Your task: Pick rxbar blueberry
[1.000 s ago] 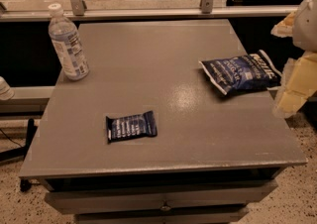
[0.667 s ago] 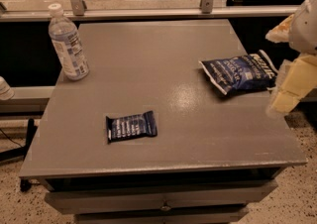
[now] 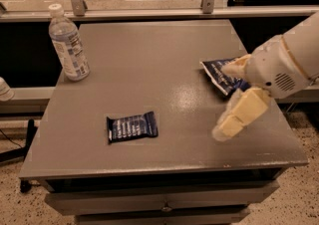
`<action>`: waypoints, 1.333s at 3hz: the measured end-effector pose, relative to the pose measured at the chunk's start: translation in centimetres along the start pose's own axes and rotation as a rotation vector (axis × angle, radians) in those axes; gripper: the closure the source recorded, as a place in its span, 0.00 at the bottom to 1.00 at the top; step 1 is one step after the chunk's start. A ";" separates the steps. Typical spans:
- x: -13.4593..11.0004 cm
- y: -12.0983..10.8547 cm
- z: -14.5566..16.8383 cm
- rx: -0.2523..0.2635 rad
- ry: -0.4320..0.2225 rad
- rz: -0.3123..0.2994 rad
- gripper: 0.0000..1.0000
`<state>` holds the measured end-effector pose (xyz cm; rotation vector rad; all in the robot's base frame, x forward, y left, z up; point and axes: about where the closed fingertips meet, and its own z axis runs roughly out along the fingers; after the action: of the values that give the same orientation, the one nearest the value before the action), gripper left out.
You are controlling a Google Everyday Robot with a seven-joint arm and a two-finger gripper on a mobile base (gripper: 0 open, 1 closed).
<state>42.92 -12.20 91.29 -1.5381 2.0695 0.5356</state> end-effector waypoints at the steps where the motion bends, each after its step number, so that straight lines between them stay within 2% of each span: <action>1: -3.6 3.2 4.7 -0.071 -0.181 -0.024 0.00; 2: -7.9 5.9 8.2 -0.106 -0.355 -0.081 0.00; 3: -11.6 7.8 10.9 -0.092 -0.453 -0.162 0.00; 4: -11.3 7.4 11.6 -0.091 -0.448 -0.161 0.00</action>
Offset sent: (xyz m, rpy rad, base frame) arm -0.0349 0.1926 -0.0157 0.5701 -0.1411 0.1963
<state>40.39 5.31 88.99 -1.4575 1.5890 0.8351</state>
